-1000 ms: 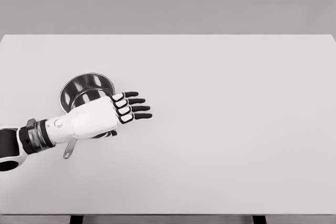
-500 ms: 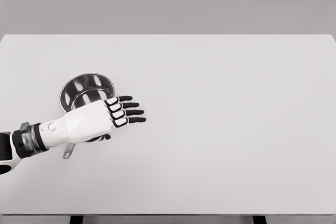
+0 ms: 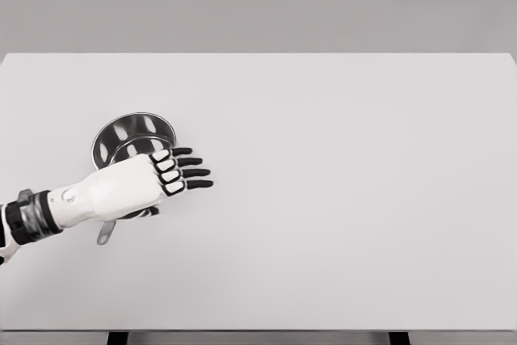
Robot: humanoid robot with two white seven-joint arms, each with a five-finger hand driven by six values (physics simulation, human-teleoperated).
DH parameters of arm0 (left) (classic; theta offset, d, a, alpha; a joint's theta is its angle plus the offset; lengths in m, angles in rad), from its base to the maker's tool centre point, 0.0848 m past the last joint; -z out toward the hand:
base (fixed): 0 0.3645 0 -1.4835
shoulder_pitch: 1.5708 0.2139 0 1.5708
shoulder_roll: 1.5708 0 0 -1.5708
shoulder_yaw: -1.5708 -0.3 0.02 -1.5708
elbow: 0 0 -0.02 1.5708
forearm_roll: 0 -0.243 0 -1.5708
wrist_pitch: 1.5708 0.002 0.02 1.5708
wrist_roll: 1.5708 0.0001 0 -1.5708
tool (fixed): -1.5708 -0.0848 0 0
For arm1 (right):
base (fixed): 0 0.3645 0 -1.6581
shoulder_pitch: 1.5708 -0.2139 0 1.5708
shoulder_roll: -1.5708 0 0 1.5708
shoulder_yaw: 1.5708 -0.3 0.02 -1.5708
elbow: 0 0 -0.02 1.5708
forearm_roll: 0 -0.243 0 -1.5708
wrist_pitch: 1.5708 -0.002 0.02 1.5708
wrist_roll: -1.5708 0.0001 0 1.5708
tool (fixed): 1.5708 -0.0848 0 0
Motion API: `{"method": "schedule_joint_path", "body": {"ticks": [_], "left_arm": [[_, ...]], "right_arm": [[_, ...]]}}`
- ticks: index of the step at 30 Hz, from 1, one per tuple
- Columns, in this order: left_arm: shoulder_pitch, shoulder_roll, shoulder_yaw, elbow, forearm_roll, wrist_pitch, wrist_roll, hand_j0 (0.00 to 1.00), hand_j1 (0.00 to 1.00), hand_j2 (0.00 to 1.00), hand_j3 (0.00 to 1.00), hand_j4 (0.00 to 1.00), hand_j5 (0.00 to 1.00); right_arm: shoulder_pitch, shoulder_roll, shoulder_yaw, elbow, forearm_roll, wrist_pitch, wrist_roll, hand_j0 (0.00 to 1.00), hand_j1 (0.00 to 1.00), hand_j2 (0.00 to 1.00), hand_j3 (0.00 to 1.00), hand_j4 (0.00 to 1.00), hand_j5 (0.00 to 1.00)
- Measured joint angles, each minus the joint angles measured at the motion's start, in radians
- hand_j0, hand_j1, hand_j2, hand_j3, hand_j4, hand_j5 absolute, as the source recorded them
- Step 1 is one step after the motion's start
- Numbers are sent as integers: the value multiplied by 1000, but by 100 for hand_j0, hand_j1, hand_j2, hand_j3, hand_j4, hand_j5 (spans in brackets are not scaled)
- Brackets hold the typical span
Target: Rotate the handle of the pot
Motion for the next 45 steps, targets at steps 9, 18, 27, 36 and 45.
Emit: {"method": "schedule_joint_path", "body": {"ticks": [9,18,27,36,45], "left_arm": [[2,24,8,3,1,0,2,100,100,100,100,100,100],[15,44,12,8,1,0,2,100,100,100,100,100,100],[23,67,30,20,2,0,2,100,100,100,100,100,100],[31,86,60,51,2,0,3,100,100,100,100,100,100],[31,89,91,99,0,0,5,100,100,100,100,100,100]], "right_arm": [[0,0,0,0,0,0,0,100,100,100,100,100,100],[0,0,0,0,0,0,0,100,100,100,100,100,100],[0,0,0,0,0,0,0,100,100,100,100,100,100],[0,0,0,0,0,0,0,100,100,100,100,100,100],[0,0,0,0,0,0,0,100,100,100,100,100,100]]}}
